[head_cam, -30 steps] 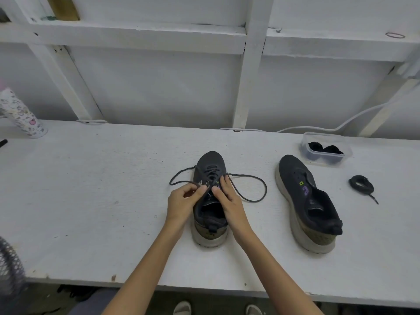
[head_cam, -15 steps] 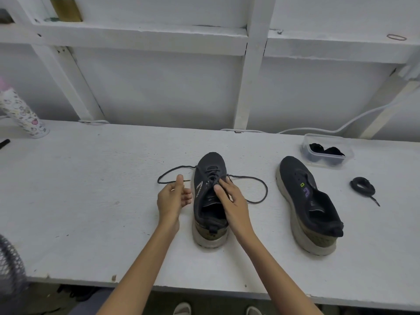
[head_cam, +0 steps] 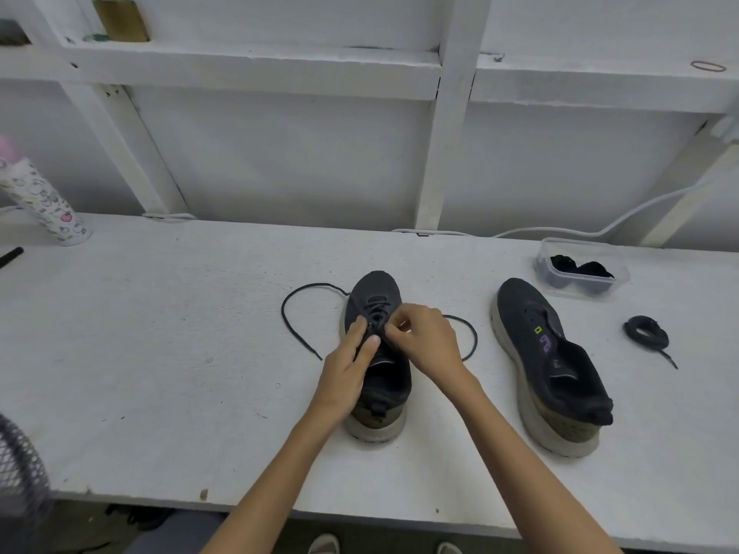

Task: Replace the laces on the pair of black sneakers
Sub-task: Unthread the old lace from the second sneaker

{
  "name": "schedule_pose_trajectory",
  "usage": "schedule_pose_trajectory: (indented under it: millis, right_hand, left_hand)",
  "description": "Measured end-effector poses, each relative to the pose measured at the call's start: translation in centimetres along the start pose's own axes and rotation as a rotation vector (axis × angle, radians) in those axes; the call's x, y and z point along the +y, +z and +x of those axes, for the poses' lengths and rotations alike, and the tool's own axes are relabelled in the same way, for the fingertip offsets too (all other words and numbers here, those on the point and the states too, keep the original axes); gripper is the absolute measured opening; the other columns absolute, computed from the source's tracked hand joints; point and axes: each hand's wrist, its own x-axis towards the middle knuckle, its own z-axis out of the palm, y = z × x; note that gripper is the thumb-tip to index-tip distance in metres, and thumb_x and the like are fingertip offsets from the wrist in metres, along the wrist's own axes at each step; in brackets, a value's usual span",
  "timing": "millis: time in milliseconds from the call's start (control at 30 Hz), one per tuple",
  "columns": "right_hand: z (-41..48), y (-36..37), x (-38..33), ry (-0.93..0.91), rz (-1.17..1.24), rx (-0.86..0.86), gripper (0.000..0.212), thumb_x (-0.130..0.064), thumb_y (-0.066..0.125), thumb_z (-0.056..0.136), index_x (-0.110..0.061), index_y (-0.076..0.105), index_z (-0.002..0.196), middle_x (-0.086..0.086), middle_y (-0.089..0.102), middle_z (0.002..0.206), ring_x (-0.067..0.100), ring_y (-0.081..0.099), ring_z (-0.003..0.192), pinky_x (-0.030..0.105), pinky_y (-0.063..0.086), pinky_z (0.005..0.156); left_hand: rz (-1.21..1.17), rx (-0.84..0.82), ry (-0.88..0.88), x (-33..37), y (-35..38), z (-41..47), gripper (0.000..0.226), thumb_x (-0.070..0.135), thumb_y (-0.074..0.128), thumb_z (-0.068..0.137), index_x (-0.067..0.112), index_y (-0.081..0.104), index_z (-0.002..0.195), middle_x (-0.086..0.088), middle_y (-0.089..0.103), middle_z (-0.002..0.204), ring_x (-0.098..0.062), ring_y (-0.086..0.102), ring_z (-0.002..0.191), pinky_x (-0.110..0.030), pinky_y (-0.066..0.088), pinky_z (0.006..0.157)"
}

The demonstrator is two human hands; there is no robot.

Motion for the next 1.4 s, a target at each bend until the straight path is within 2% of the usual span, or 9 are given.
schedule_pose_trajectory:
  millis: [200, 300, 367, 500, 700, 900, 1067, 1233, 1400]
  right_hand:
    - [1.1, 0.8, 0.1, -0.045, -0.073, 0.060, 0.017, -0.030, 0.048, 0.099, -0.015, 0.058, 0.098, -0.001, 0.069, 0.083, 0.021, 0.063, 0.076, 0.036, 0.049, 0.067]
    - [1.5, -0.1, 1.1, 0.081, 0.388, -0.048, 0.018, -0.027, 0.062, 0.094, -0.010, 0.066, 0.092, 0.000, 0.070, 0.077, 0.019, 0.065, 0.072, 0.040, 0.056, 0.072]
    - [1.1, -0.9, 1.9, 0.164, 0.593, -0.151, 0.022, -0.027, 0.072, 0.088, -0.006, 0.071, 0.091, 0.003, 0.069, 0.078, 0.015, 0.061, 0.068, 0.034, 0.057, 0.069]
    - [0.4, -0.9, 1.9, 0.159, 0.603, -0.202, 0.011, -0.019, 0.074, 0.085, -0.008, 0.075, 0.084, 0.002, 0.069, 0.077, 0.007, 0.055, 0.062, 0.021, 0.048, 0.059]
    - [1.1, -1.3, 1.6, 0.191, 0.713, -0.026, 0.016, -0.016, 0.070, 0.088, 0.000, 0.072, 0.090, 0.005, 0.066, 0.074, 0.009, 0.055, 0.056, 0.020, 0.043, 0.050]
    - [0.3, -1.1, 2.1, 0.180, 0.663, -0.217, 0.016, -0.021, 0.078, 0.082, -0.006, 0.073, 0.080, -0.002, 0.066, 0.069, 0.007, 0.054, 0.055, 0.019, 0.040, 0.050]
    - [1.2, -2.0, 1.8, 0.232, 0.742, -0.019, 0.011, -0.013, 0.070, 0.089, -0.008, 0.069, 0.079, -0.002, 0.063, 0.069, 0.010, 0.053, 0.055, 0.020, 0.039, 0.050]
    - [0.3, -1.5, 1.6, 0.208, 0.658, -0.267, 0.017, -0.023, 0.078, 0.083, -0.008, 0.071, 0.078, -0.005, 0.061, 0.061, 0.006, 0.052, 0.052, 0.018, 0.037, 0.048]
    - [1.7, -2.7, 2.0, 0.264, 0.816, 0.049, 0.015, -0.014, 0.069, 0.089, -0.005, 0.068, 0.077, 0.004, 0.060, 0.070, 0.011, 0.051, 0.052, 0.024, 0.035, 0.050]
  left_hand:
    - [0.018, -0.012, 0.010, 0.1, 0.0, -0.2, 0.054, 0.035, 0.045, 0.102, 0.020, 0.030, 0.151, 0.010, 0.031, 0.155, -0.002, 0.023, 0.144, -0.014, 0.018, 0.112]
    - [0.023, -0.006, 0.014, 0.1, -0.1, -0.2, 0.053, 0.035, 0.045, 0.102, 0.020, 0.032, 0.151, 0.009, 0.032, 0.155, -0.002, 0.025, 0.143, -0.012, 0.019, 0.111]
    - [0.022, 0.003, 0.016, 0.1, 0.0, -0.1, 0.053, 0.035, 0.045, 0.101, 0.019, 0.033, 0.150, 0.008, 0.033, 0.155, -0.003, 0.025, 0.143, -0.012, 0.020, 0.111]
    - [0.022, 0.015, 0.016, 0.0, 0.1, 0.0, 0.052, 0.033, 0.046, 0.101, 0.019, 0.034, 0.150, 0.007, 0.034, 0.155, -0.002, 0.027, 0.143, -0.011, 0.020, 0.110]
    - [0.011, 0.005, 0.011, -0.1, 0.1, 0.0, 0.052, 0.035, 0.045, 0.102, 0.021, 0.033, 0.150, 0.009, 0.033, 0.155, -0.003, 0.026, 0.143, -0.015, 0.021, 0.113]
    - [-0.004, 0.025, 0.005, -0.1, 0.2, 0.0, 0.051, 0.034, 0.046, 0.101, 0.021, 0.035, 0.150, 0.008, 0.035, 0.154, -0.004, 0.028, 0.143, -0.022, 0.023, 0.117]
    - [-0.013, 0.015, 0.001, 0.0, 0.2, -0.1, 0.051, 0.033, 0.046, 0.102, 0.021, 0.034, 0.150, 0.010, 0.035, 0.153, -0.001, 0.028, 0.141, -0.014, 0.022, 0.112]
    - [-0.022, 0.026, -0.003, 0.0, 0.3, -0.1, 0.051, 0.032, 0.046, 0.101, 0.020, 0.035, 0.149, 0.010, 0.036, 0.153, -0.002, 0.028, 0.142, -0.017, 0.023, 0.115]
    - [-0.021, 0.017, -0.004, 0.0, 0.3, -0.2, 0.051, 0.033, 0.046, 0.102, 0.021, 0.034, 0.150, 0.011, 0.036, 0.152, -0.002, 0.029, 0.141, -0.014, 0.023, 0.112]
